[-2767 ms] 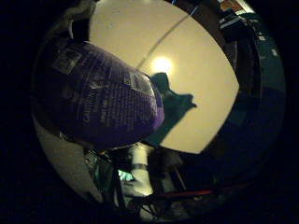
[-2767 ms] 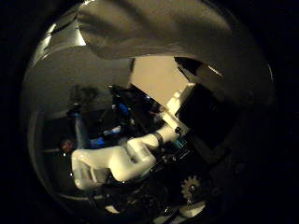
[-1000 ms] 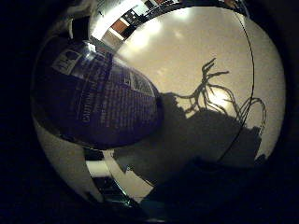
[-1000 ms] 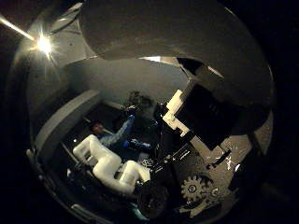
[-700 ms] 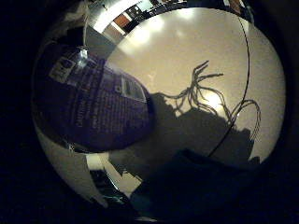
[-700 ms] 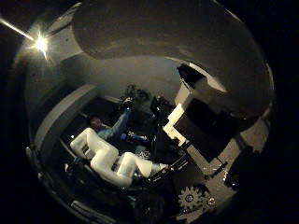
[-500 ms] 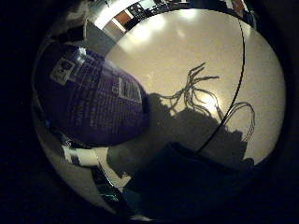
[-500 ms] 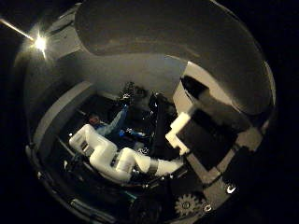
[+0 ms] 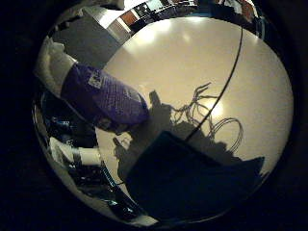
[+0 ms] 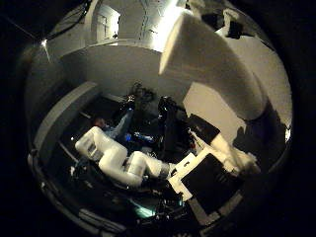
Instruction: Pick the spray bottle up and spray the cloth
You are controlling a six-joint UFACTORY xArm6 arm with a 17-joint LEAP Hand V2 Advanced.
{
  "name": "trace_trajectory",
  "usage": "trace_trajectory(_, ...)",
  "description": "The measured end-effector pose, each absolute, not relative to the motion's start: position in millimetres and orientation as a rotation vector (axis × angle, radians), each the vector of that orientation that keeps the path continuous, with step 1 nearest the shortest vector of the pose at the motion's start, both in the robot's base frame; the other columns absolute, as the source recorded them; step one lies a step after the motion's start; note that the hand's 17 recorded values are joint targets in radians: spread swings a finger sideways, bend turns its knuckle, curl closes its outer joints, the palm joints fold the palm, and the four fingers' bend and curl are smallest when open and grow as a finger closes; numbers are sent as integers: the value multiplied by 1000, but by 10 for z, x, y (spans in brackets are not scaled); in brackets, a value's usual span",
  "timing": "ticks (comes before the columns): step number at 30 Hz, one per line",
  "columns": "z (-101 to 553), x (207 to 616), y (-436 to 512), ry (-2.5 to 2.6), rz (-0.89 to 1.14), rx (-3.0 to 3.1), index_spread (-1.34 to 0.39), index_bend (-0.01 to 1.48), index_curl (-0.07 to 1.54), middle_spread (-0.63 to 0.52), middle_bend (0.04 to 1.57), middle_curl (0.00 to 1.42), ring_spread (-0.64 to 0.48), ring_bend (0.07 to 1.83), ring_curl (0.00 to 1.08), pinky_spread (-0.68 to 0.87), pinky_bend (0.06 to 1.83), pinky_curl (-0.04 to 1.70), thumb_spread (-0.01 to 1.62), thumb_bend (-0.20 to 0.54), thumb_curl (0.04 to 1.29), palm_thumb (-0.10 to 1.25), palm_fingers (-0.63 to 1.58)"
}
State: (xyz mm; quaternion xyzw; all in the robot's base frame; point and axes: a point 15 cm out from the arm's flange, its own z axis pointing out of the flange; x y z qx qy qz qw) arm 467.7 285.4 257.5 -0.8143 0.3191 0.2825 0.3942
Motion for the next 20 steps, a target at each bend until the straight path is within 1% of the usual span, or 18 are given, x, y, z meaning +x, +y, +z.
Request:
trace_trajectory(4,2712,4721,2547,849,670,-2061,-379,224,437,-84,517,406,-98,874,360,290,600,517,960,-25,487,816,289)
trace_trajectory(11,2890,4742,2109,907,588,-2065,-375,190,422,-85,474,398,-80,816,339,323,573,461,963,-25,478,817,323)
trace_trajectory(17,3045,4676,1798,939,530,-2071,-367,186,407,-85,458,397,-78,787,330,340,574,421,966,-25,472,810,337)
trace_trajectory(20,3062,4601,1703,958,532,-2061,-361,187,402,-76,460,400,-77,776,327,346,572,405,966,-25,471,810,347)
